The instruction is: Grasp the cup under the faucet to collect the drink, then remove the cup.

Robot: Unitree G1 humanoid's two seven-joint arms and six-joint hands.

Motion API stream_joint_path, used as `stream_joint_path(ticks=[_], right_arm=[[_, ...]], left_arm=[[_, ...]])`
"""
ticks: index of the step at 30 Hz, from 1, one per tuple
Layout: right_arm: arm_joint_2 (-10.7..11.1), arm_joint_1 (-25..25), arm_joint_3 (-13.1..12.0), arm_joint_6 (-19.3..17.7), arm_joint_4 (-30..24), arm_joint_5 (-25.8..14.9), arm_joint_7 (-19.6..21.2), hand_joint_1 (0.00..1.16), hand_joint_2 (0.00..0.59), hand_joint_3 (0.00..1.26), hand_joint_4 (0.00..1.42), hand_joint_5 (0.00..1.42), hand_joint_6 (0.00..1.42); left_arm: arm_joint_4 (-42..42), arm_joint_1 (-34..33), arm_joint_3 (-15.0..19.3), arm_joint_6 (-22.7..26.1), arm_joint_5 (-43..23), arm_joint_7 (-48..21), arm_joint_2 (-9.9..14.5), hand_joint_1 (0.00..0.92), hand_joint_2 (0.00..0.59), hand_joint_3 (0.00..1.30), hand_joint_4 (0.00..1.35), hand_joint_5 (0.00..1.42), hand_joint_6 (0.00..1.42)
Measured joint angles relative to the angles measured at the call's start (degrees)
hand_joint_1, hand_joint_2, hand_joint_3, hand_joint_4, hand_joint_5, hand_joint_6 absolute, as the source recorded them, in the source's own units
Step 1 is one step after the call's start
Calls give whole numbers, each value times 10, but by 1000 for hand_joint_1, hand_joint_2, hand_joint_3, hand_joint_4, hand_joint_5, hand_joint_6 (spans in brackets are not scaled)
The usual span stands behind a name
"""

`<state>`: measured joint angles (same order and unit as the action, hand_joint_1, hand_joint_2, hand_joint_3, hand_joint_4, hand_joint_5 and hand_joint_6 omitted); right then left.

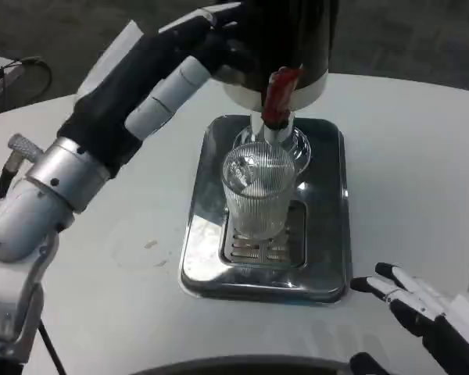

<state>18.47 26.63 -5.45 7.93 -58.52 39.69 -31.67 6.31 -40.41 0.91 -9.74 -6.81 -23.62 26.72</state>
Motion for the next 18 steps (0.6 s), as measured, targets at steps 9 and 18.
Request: stream_joint_path(ticks=[9, 18], right_arm=[[-1, 6, -1, -1, -2, -3, 4, 301, 454, 134, 0, 27, 50], [-1, 28, -10, -4, -4, -10, 11, 301, 454, 134, 0, 27, 50]], left_arm=[[41, -49, -7, 26, -1, -58, -14, 0, 102, 259, 211, 335, 351], [88, -91, -24, 42, 2, -97, -30, 0, 104, 259, 208, 333, 349]])
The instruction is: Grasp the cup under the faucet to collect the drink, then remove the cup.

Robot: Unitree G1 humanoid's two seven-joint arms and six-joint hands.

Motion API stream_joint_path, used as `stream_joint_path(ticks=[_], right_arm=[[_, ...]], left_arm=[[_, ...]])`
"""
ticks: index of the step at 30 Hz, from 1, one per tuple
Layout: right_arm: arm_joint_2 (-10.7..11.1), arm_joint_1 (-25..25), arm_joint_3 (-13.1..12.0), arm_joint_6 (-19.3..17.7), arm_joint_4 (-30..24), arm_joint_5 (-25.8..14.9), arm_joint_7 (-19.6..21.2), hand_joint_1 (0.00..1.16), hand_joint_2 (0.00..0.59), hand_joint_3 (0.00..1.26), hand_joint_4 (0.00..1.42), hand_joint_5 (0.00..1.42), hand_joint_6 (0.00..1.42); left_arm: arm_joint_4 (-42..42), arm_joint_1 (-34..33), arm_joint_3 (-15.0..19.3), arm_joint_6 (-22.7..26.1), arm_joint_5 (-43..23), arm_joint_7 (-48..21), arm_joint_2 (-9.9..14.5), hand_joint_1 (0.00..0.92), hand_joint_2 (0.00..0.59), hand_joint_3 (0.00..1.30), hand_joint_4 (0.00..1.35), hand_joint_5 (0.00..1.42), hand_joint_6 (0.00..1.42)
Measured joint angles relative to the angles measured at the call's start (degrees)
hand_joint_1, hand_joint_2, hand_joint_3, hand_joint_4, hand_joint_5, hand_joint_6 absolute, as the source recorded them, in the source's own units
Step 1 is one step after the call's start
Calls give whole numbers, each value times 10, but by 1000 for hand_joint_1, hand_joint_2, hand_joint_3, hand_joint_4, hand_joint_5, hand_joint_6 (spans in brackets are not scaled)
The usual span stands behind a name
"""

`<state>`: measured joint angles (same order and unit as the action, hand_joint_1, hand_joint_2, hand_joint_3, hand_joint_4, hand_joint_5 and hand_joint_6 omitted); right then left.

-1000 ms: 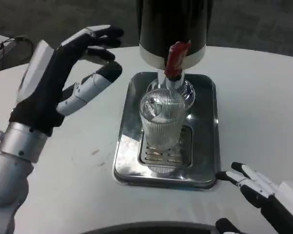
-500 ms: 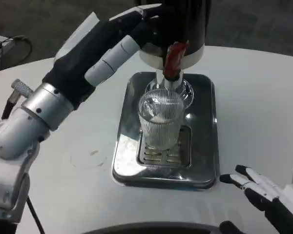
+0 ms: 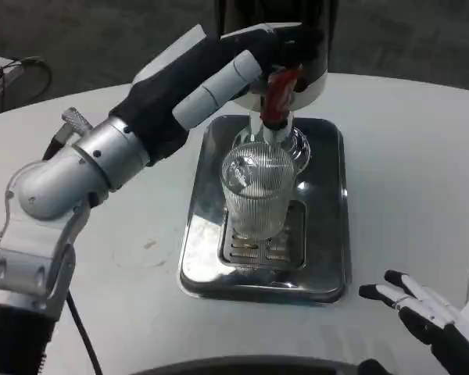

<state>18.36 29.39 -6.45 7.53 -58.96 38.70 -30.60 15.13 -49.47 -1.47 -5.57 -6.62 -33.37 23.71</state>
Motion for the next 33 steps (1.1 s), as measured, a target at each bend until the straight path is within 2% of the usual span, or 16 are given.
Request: stream_joint_path(ticks=[11, 26, 28, 33], right_arm=[[-1, 9, -13, -10, 0, -11, 0, 302, 454, 134, 0, 26, 41], [-3, 13, -16, -12, 0, -22, 0, 290, 460, 134, 0, 26, 33], [-5, 13, -17, -9, 0, -28, 0, 289, 461, 134, 0, 26, 33], [-18, 10, -20, 20, 0, -72, 0, 288, 448, 134, 0, 26, 32]], left_arm=[[43, -27, -28, -2, 22, -25, -10, 0, 101, 259, 217, 340, 349], [82, -44, -56, -65, 63, -29, 0, 0, 84, 255, 172, 262, 249], [84, -46, -61, -69, 68, -29, 1, 0, 83, 242, 161, 251, 233], [95, -51, -66, -85, 74, -29, 2, 0, 86, 241, 158, 247, 229]])
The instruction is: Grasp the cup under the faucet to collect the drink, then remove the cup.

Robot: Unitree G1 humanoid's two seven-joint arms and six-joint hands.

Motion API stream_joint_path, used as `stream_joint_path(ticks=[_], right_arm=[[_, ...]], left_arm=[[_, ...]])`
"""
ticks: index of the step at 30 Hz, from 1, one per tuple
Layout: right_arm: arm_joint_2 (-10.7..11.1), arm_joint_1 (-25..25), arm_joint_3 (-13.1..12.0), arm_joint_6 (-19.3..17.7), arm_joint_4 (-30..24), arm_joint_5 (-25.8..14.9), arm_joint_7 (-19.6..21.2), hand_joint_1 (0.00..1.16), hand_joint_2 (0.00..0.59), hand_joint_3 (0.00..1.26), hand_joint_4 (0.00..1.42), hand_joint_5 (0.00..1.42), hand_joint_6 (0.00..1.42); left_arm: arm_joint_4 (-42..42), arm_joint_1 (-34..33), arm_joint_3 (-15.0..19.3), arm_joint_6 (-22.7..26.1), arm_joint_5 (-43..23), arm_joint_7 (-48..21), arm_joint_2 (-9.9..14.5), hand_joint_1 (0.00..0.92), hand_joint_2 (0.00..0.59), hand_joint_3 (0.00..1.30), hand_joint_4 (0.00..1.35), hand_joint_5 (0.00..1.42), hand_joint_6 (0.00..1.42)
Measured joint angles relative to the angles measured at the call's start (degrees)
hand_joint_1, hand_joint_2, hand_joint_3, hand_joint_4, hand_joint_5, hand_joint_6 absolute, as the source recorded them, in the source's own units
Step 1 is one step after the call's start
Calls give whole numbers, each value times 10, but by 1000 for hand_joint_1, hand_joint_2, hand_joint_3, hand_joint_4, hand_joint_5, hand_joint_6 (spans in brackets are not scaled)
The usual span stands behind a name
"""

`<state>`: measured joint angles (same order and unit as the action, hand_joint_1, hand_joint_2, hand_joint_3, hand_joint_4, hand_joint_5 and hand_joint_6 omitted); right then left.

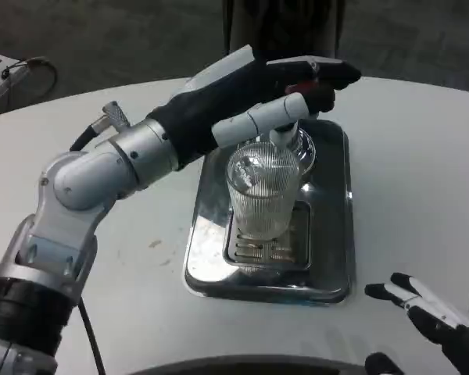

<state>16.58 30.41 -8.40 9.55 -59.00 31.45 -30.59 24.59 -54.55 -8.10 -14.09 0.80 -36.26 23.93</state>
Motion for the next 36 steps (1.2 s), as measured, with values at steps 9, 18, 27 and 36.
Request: stream_joint_path(ticks=[9, 18, 27, 36], right_arm=[[-1, -30, 1, 50, 0, -62, 0, 320, 409, 125, 0, 26, 43], [-22, -76, 41, 69, 19, -113, 49, 620, 260, 0, 0, 82, 112], [-72, -200, 164, 105, 128, -31, 128, 646, 243, 0, 0, 54, 111], [-111, -263, 179, 81, 231, -34, 221, 654, 238, 0, 0, 27, 68]], left_arm=[[17, -6, -16, -43, 24, 2, 13, 0, 89, 241, 146, 222, 216], [36, -16, -23, -73, 51, 10, 21, 0, 90, 241, 145, 220, 213], [44, -20, -25, -88, 65, 16, 23, 0, 34, 232, 135, 210, 211], [50, -22, -22, -94, 65, 16, 23, 0, 19, 232, 135, 209, 211]])
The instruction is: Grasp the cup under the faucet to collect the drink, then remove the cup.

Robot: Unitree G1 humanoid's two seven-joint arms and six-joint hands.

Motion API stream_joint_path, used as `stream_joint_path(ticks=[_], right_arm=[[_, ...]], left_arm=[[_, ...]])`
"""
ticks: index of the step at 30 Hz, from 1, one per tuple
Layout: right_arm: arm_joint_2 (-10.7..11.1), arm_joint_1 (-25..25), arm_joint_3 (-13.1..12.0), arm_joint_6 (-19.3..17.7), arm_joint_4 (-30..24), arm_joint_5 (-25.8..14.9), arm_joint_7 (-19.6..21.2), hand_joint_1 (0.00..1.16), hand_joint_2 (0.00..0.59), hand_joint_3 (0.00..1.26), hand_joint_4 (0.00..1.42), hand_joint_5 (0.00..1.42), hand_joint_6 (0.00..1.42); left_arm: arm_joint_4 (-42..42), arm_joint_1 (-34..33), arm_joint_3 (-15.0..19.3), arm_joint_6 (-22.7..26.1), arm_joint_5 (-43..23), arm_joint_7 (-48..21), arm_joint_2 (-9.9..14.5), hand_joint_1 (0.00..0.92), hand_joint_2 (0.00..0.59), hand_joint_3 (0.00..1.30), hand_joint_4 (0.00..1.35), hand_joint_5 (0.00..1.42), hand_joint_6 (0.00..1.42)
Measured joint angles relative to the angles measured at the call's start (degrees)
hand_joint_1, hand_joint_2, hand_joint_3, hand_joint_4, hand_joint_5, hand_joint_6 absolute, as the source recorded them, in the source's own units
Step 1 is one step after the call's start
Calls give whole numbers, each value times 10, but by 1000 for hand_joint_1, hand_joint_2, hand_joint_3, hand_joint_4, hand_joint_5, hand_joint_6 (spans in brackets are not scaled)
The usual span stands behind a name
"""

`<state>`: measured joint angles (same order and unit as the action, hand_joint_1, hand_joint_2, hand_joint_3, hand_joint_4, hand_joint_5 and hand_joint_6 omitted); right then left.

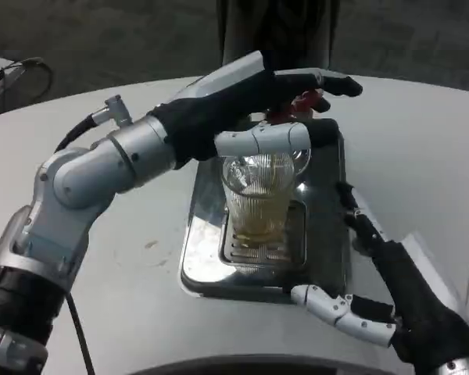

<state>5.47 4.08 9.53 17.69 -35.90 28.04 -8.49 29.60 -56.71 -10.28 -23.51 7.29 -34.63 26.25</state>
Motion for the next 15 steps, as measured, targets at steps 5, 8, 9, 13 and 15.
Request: stream_joint_path(ticks=[5, 8, 9, 13, 15], right_arm=[[-10, -30, 5, -4, 39, 3, 36, 659, 234, 0, 0, 26, 64], [-19, -53, 10, -4, 69, 4, 49, 661, 232, 0, 0, 26, 64], [-22, -60, 11, -3, 78, 4, 50, 661, 232, 0, 0, 26, 64], [-24, -92, 11, -5, 115, 2, 60, 663, 231, 0, 0, 26, 63], [-26, -107, 10, -6, 135, 0, 67, 664, 231, 0, 0, 26, 63]], left_arm=[[1, 0, 2, -1, -1, 0, 1, 0, 13, 230, 135, 209, 211], [2, 0, 2, -2, -2, 0, 1, 0, 11, 229, 135, 209, 211], [2, 0, 2, -3, -2, 0, 1, 0, 11, 229, 135, 209, 209], [3, -1, 3, -4, -2, 0, 1, 0, 9, 229, 135, 205, 204], [4, -1, 3, -4, -2, 0, 1, 0, 8, 228, 135, 186, 197]])
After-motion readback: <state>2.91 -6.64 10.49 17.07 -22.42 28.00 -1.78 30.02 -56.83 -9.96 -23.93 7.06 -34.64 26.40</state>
